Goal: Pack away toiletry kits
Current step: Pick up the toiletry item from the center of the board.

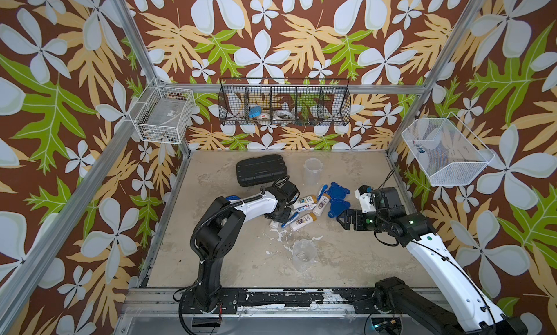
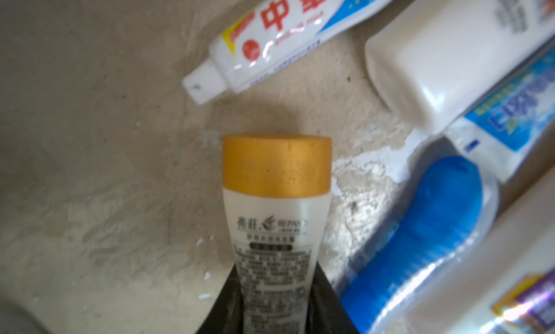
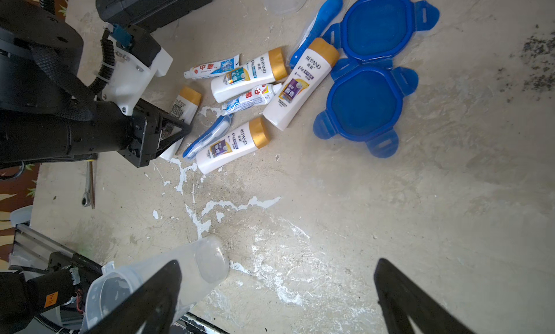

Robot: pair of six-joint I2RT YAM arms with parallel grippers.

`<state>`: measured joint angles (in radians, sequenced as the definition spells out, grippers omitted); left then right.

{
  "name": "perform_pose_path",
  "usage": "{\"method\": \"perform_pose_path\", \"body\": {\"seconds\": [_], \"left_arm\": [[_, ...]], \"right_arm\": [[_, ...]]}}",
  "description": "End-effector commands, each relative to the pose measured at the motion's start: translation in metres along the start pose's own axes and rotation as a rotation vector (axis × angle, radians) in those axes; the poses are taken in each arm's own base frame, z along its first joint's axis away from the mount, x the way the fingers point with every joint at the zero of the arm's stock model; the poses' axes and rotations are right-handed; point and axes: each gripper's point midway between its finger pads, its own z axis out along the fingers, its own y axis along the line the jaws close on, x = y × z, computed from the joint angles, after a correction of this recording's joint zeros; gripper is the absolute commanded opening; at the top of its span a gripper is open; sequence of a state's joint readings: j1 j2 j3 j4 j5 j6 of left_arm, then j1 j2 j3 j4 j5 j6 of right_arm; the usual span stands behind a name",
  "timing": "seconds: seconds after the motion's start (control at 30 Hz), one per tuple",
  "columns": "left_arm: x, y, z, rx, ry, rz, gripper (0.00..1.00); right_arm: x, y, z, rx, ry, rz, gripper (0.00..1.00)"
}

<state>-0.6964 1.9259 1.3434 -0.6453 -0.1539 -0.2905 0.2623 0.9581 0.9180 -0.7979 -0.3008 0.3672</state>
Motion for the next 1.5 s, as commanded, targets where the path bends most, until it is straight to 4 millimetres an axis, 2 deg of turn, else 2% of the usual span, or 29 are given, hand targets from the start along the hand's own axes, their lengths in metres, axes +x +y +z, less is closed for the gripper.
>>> {"method": "perform_pose_path", "body": {"seconds": [0.0, 0.13, 0.2, 0.27, 0.4, 0.5, 0.7, 0.77, 0.87, 0.93, 1.0, 1.17, 1.23, 1.3, 1.37, 1.4, 1.43, 1.47], "left_arm": [[-0.017, 0.004, -0.037, 0.007, -0.09, -0.011, 0.27], [-0.03, -0.002, -0.097, 0.089, -0.24, -0.03, 0.24], [-0.029, -0.016, -0.131, 0.146, -0.331, -0.007, 0.24], [-0.024, -0.029, -0.156, 0.19, -0.397, 0.014, 0.24], [-0.007, -0.056, -0.193, 0.301, -0.511, 0.043, 0.24], [0.007, -0.075, -0.214, 0.378, -0.574, 0.077, 0.24], [0.03, -0.095, -0.232, 0.45, -0.607, 0.117, 0.24], [0.034, -0.098, -0.235, 0.451, -0.614, 0.127, 0.24], [0.037, -0.1, -0.238, 0.457, -0.619, 0.137, 0.24], [0.038, -0.103, -0.242, 0.463, -0.627, 0.147, 0.24], [0.039, -0.101, -0.239, 0.448, -0.626, 0.143, 0.24], [0.043, -0.099, -0.23, 0.433, -0.61, 0.144, 0.25], [0.043, -0.098, -0.231, 0.431, -0.615, 0.141, 0.25], [0.043, -0.096, -0.233, 0.433, -0.618, 0.129, 0.31], [0.046, -0.093, -0.235, 0.446, -0.616, 0.112, 0.53], [0.048, -0.089, -0.235, 0.438, -0.614, 0.097, 0.74], [0.051, -0.083, -0.234, 0.425, -0.612, 0.08, 0.89], [0.053, -0.075, -0.233, 0.412, -0.605, 0.062, 0.96]], "right_arm": [[-0.002, 0.018, 0.0, -0.103, -0.006, 0.021, 1.0], [-0.001, 0.049, 0.0, -0.301, 0.004, 0.053, 1.0], [-0.001, 0.067, -0.003, -0.379, 0.008, 0.047, 1.0], [-0.007, 0.086, -0.008, -0.438, 0.002, 0.018, 1.0], [-0.019, 0.131, -0.019, -0.568, -0.008, -0.03, 1.0], [-0.028, 0.152, -0.017, -0.601, -0.007, -0.042, 1.0], [-0.03, 0.178, -0.003, -0.636, 0.027, -0.052, 0.99], [-0.023, 0.191, 0.0, -0.651, 0.054, -0.071, 0.97], [-0.011, 0.203, 0.009, -0.653, 0.094, -0.084, 0.89], [-0.006, 0.21, 0.011, -0.659, 0.104, -0.086, 0.77], [-0.003, 0.214, 0.012, -0.659, 0.11, -0.088, 0.59], [-0.004, 0.209, 0.014, -0.614, 0.099, -0.097, 0.3], [-0.004, 0.206, 0.014, -0.596, 0.095, -0.099, 0.21], [-0.004, 0.203, 0.014, -0.581, 0.091, -0.1, 0.16], [-0.007, 0.2, 0.01, -0.558, 0.068, -0.112, 0.12], [-0.01, 0.198, 0.007, -0.545, 0.051, -0.124, 0.11], [-0.013, 0.195, 0.002, -0.521, 0.027, -0.139, 0.1], [-0.016, 0.191, -0.004, -0.498, 0.002, -0.154, 0.08]]}}
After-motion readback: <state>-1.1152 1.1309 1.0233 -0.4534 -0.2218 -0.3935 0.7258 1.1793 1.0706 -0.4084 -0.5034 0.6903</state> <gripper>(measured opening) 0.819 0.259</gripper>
